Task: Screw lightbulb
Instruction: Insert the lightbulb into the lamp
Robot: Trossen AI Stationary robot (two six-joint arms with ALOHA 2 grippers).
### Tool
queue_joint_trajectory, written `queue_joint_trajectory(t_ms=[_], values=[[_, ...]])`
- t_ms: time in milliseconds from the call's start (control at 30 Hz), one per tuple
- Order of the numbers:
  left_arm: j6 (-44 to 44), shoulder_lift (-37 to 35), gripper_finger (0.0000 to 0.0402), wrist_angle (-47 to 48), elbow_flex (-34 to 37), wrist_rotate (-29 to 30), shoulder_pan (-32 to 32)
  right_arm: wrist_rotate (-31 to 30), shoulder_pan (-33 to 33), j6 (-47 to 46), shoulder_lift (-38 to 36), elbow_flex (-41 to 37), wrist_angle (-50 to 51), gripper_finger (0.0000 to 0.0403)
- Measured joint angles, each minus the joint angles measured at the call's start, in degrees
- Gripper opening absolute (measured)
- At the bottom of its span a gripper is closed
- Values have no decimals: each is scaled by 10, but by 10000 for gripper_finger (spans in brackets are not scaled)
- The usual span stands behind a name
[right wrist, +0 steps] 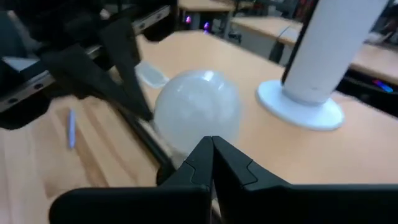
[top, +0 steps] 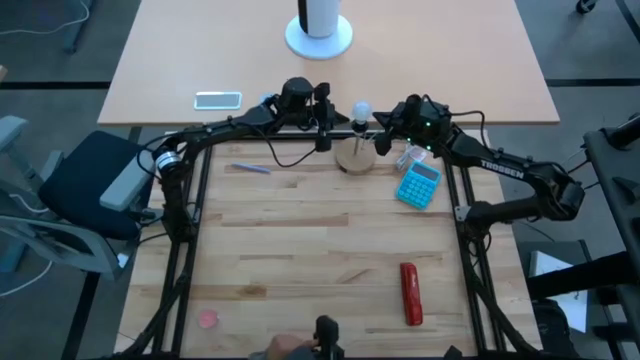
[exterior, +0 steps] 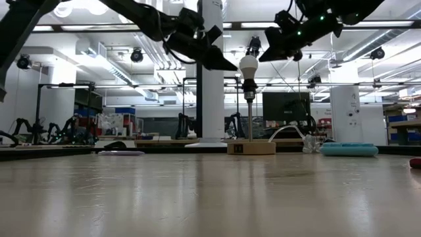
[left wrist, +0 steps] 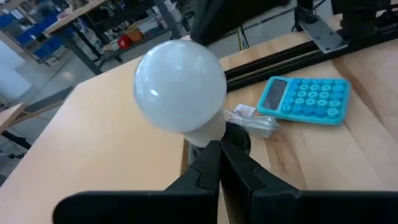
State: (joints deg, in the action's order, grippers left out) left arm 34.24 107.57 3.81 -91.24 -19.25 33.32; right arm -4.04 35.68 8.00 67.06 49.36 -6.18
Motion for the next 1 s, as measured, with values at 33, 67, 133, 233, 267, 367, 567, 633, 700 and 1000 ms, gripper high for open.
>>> queue_joint_trajectory(t_ms=[33,67,133,233,267,367,567,633,700,1000], values=[[3,-3,0,6,0,0,1,-3,3,2,-3,0,1,0],[8,-6,0,13,0,-1,1,-8,5,6,-6,0,2,0],[17,-7,0,22,0,-15,1,-19,10,18,-9,0,3,0],[23,-7,0,10,0,-70,1,-23,21,30,-9,0,0,0],[23,-7,0,-2,0,-82,1,-23,27,30,-9,0,-1,0],[22,-7,0,-34,0,-83,2,-18,41,30,-4,0,-1,0],[14,13,0,-69,0,-59,4,0,45,28,19,0,-34,0],[10,18,0,-75,0,-51,4,3,45,30,28,0,-45,0],[5,23,0,-76,0,-50,4,3,45,30,34,0,-48,0],[-9,23,0,-79,0,-47,4,46,43,15,36,0,-53,0]])
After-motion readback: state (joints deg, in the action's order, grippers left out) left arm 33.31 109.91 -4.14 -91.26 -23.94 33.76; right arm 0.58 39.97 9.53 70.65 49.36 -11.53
